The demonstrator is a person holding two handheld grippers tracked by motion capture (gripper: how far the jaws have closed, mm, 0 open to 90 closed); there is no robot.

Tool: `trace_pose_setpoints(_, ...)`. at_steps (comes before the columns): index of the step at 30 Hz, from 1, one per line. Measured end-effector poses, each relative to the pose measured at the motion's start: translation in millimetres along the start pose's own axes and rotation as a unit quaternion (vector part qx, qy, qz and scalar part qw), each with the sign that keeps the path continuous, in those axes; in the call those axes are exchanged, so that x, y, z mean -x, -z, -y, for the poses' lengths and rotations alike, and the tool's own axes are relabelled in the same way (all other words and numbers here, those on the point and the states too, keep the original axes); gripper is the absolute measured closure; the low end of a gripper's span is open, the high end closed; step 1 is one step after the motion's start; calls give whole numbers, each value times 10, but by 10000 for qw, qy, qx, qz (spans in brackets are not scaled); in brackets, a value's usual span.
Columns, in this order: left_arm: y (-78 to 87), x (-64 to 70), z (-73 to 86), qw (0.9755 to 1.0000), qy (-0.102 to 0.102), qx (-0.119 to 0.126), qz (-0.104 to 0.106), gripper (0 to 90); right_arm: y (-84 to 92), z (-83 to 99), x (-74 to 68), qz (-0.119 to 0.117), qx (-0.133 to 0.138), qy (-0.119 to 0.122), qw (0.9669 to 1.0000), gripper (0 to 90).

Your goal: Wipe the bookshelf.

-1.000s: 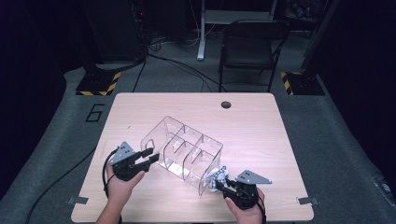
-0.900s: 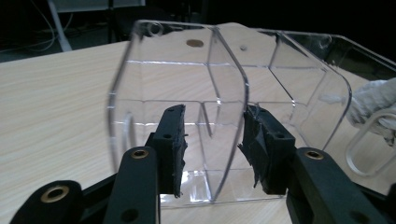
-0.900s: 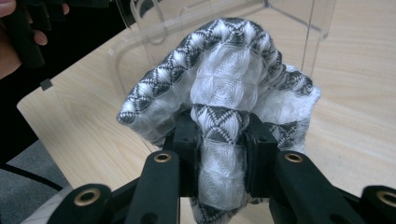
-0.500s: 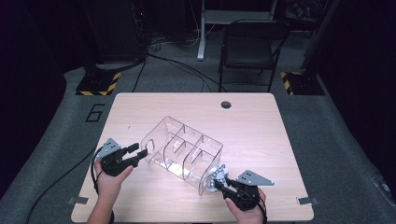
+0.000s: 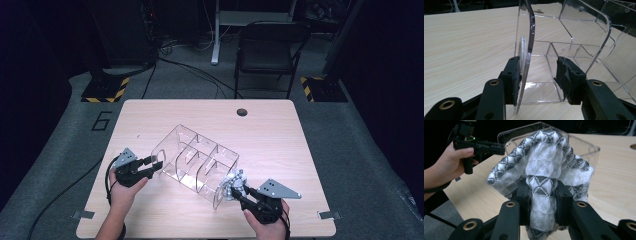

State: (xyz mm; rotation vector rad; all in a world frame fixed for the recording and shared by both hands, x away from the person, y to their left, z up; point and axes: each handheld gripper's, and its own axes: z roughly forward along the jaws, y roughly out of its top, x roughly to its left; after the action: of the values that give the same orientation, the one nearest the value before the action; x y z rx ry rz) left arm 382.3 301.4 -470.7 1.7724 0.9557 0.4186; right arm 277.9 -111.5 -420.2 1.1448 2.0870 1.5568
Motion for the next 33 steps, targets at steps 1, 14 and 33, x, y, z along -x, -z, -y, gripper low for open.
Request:
trace_pose_setpoints(1,1,3,3,10000,-13,-19,33,543,-1,-27,8,3,19,5,10000,702)
trace_pose_setpoints(14,-52,32,45,9993,-153,-39,348,546,-129,-165,93,58,-58,-37,10000,676)
trace_pose_setpoints(33,49,353,148,9937,-380,-164,1039,556,-121,-342,498,377,-71,-146,9992,667)
